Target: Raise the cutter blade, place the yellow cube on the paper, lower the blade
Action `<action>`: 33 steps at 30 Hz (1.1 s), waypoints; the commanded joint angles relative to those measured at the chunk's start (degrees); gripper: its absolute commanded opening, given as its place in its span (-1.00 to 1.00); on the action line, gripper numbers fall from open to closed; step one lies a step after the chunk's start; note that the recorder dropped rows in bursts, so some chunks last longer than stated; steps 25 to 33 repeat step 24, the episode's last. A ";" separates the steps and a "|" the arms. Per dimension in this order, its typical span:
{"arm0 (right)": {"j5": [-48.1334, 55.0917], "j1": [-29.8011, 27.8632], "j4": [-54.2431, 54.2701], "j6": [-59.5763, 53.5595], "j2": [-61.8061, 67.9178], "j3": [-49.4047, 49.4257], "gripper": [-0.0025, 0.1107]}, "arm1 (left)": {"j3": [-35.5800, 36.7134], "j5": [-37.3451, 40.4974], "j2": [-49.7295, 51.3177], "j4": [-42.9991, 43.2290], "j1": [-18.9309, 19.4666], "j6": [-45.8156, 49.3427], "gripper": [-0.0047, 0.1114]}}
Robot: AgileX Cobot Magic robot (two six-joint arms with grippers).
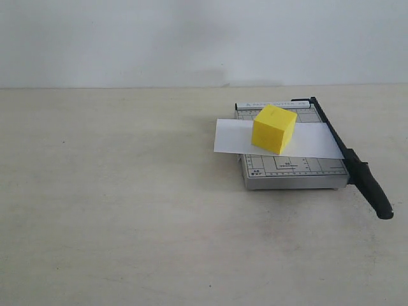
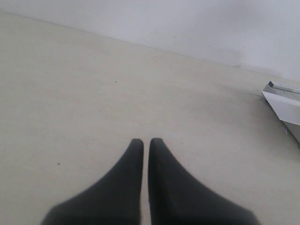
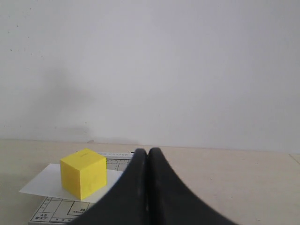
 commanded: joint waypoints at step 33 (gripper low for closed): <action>-0.10 0.03 -0.35 0.30 -0.35 0.26 -0.96 | -0.14 -0.17 -0.11 0.00 0.20 -0.38 -0.84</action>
